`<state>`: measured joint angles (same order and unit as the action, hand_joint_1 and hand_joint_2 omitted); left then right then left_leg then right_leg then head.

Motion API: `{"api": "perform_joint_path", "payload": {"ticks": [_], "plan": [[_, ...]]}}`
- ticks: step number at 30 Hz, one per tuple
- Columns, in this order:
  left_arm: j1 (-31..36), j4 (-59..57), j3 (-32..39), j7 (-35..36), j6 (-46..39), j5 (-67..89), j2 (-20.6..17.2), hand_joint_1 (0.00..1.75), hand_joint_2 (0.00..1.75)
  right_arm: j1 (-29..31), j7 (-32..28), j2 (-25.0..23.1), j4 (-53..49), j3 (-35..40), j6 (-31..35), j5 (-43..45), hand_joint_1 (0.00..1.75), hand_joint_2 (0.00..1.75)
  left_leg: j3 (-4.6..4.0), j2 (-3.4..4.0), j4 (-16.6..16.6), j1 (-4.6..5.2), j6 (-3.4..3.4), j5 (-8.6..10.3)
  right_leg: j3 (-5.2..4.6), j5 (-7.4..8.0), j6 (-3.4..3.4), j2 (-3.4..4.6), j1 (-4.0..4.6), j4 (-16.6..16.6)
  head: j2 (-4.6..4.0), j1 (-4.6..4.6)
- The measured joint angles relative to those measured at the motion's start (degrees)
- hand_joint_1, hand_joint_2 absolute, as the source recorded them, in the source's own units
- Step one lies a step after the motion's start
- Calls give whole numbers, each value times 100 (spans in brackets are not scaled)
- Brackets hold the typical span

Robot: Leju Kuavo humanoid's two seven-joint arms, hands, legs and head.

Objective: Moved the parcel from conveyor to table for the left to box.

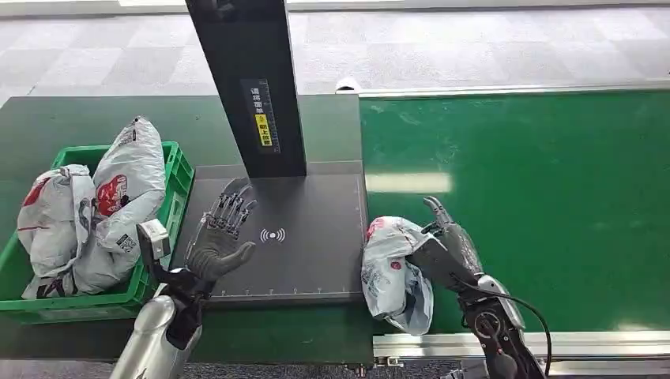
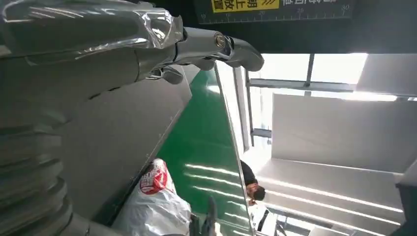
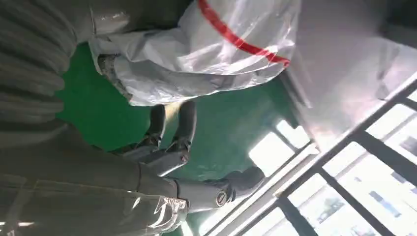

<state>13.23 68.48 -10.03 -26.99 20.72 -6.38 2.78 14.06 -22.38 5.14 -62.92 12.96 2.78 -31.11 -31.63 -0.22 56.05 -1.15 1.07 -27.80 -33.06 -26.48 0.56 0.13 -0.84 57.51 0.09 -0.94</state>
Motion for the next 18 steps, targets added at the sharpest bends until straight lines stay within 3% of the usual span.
{"api": "perform_joint_path", "payload": {"ticks": [5, 9, 14, 18], "plan": [[-1, 2, 2, 70, -15, 48, 46, 0, 175, 198, 685, -17, 423, 184, 275, -869, 0, 175, 3, 1, 0, -1, 0, 0, 1, 0, 0, 0, 1, 0, 0, 2], [-2, 4, 7, 103, -13, 61, 83, 0, 175, 268, 845, -22, 616, 205, 306, -983, 0, 175, 3, 1, 0, 0, 0, 0, 3, 0, 0, 1, 1, 0, 0, 2], [33, 2, 26, 197, 24, 133, 111, 0, 175, 304, 1615, 9, 820, 205, -276, -1204, 0, 175, 11, 2, 1, 0, 0, 0, 6, 0, 0, 1, 0, -1, 0, 0], [133, -46, 26, 256, 37, 155, 153, 0, 175, 318, 1818, 77, 1161, 221, -803, -1322, 0, 175, 15, 4, 0, 0, 0, 0, 12, 0, 0, 1, 0, -1, 0, 0]]}}
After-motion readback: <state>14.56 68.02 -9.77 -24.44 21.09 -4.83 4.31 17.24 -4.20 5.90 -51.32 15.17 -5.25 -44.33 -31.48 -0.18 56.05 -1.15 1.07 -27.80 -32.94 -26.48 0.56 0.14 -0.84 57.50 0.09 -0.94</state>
